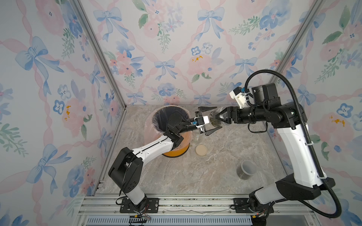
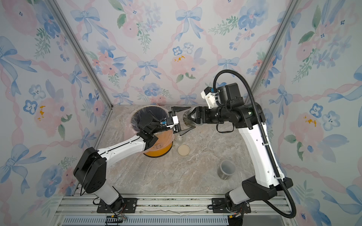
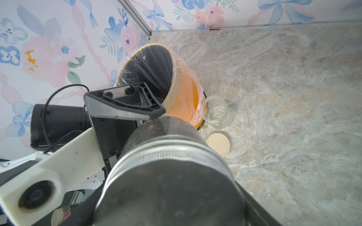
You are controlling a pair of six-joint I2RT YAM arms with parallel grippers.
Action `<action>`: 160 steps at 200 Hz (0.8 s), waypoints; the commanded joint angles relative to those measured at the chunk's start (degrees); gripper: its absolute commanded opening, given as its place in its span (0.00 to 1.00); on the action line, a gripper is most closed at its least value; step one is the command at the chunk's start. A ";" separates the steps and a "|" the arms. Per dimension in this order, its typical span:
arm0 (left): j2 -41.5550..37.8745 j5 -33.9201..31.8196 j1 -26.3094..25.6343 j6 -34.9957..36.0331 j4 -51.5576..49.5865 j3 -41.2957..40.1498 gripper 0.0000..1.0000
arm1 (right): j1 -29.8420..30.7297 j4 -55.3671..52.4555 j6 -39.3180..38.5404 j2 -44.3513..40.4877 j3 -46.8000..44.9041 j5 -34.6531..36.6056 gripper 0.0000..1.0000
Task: Empty moldy tea leaves from jars
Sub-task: Pick up the jar from the center of the board.
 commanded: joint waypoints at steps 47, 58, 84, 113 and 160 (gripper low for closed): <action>1.69 1.30 -0.38 -1.27 1.58 3.40 0.82 | -0.39 1.20 0.97 -1.75 -1.27 -2.16 0.84; 1.77 1.39 -0.48 -1.25 1.47 3.57 0.80 | -0.42 1.29 0.89 -1.79 -1.38 -2.05 0.85; 1.86 1.43 -0.70 -1.11 1.33 3.73 0.72 | -0.44 1.53 0.86 -1.94 -1.86 -1.93 0.87; 1.92 1.50 -0.97 -1.03 1.29 3.78 0.67 | -0.55 2.42 0.99 -2.32 -3.10 -1.82 0.90; 2.17 0.98 -1.34 -0.79 1.28 3.58 0.58 | -0.55 3.55 0.71 -2.97 -4.57 -1.62 0.98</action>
